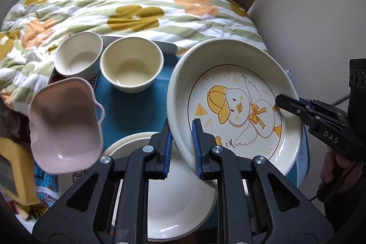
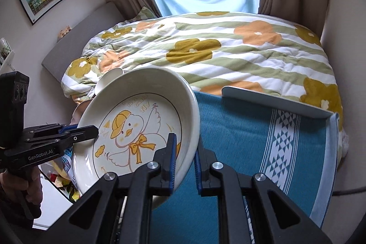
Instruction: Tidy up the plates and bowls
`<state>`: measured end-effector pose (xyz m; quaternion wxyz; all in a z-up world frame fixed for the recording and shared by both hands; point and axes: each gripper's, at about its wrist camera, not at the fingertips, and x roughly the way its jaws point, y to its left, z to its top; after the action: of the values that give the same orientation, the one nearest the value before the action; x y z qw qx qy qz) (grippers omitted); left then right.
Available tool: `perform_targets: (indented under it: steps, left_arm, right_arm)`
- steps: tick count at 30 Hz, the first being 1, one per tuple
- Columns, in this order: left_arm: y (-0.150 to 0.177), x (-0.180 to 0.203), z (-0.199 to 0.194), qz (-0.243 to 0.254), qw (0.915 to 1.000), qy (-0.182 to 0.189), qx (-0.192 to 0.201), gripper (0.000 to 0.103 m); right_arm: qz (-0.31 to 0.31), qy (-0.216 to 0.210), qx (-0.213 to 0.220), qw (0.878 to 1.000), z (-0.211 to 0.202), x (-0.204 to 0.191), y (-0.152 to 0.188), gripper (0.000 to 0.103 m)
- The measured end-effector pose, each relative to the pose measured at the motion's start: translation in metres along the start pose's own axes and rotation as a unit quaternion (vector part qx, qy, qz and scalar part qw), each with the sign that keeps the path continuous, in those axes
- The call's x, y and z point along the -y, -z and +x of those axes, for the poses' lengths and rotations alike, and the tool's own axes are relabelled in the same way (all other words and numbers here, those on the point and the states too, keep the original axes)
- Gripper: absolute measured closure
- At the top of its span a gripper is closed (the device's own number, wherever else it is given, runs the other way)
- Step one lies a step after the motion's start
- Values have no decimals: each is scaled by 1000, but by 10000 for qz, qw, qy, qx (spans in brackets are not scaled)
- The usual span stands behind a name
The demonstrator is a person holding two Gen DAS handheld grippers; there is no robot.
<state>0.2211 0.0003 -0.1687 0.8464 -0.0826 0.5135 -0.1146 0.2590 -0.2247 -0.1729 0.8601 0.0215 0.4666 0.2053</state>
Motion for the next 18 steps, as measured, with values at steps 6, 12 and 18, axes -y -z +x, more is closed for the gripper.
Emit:
perform_targets:
  steps: [6, 12, 18]
  left_arm:
    - [36, -23, -18, 342, 9991, 67, -221, 89]
    - [68, -47, -10, 345, 9982, 50, -491, 89]
    - [94, -66, 16, 83, 9973, -43, -733, 88]
  right_arm:
    - [458, 170, 86, 9988, -7, -41, 47, 90]
    - [854, 151, -143, 9961, 8, -62, 86, 90]
    - [749, 229, -336, 9964, 30, -71, 106, 90]
